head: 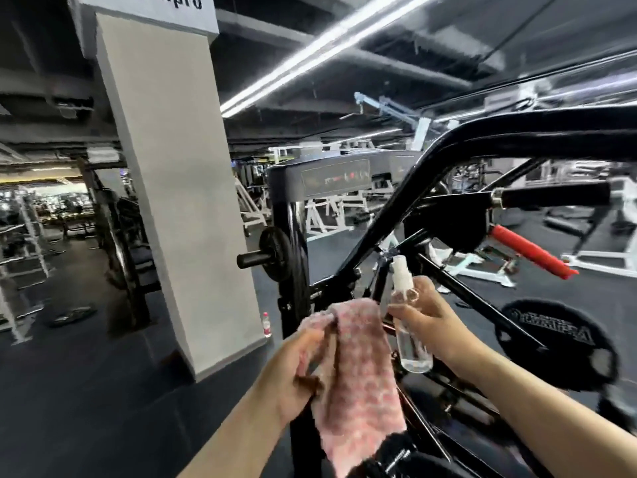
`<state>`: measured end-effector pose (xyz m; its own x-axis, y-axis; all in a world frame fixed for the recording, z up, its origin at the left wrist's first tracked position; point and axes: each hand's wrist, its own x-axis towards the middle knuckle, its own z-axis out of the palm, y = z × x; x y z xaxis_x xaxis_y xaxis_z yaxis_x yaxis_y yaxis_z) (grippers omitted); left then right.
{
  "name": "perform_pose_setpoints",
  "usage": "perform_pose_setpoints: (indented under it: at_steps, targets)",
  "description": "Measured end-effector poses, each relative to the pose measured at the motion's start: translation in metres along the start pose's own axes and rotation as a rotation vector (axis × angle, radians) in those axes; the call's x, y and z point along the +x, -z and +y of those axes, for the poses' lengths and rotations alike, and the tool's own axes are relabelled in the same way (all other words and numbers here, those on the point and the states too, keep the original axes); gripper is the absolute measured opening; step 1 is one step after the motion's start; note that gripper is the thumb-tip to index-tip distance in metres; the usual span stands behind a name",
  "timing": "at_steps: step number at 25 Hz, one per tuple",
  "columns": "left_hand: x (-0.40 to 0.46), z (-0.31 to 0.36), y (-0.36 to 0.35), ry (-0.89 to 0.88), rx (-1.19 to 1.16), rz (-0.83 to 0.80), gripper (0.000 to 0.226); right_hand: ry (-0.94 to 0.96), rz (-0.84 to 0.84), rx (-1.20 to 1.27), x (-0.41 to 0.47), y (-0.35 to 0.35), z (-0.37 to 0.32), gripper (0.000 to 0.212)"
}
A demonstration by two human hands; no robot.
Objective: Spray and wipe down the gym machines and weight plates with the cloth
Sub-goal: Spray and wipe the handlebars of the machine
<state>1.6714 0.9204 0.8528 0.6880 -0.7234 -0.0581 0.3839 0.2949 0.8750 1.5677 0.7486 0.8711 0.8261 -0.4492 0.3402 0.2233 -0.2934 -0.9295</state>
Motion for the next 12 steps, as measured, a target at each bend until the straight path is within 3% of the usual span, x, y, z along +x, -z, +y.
perform_pose_setpoints:
  at_steps: [3,5,8,10,12]
  targets:
    - [0.046,0.008,-0.012,0.096,0.118,-0.025,0.02,0.027,0.181,-0.151,0.017,0.027,0.011,0.035]
    - [0.078,0.011,-0.023,0.115,0.321,-0.061,0.014,0.048,0.228,-0.313,0.027,0.039,0.011,0.053]
    - [0.121,0.009,-0.037,0.01,0.727,-0.211,0.012,0.006,0.272,-0.684,0.038,0.054,0.011,0.079]
    - [0.137,0.016,-0.048,-0.077,0.768,-0.27,0.01,0.005,0.331,-0.752,0.046,0.06,0.011,0.08]
    - [0.157,0.017,-0.066,-0.1,0.639,-0.329,0.009,0.041,0.372,-0.788,0.053,0.071,0.014,0.077]
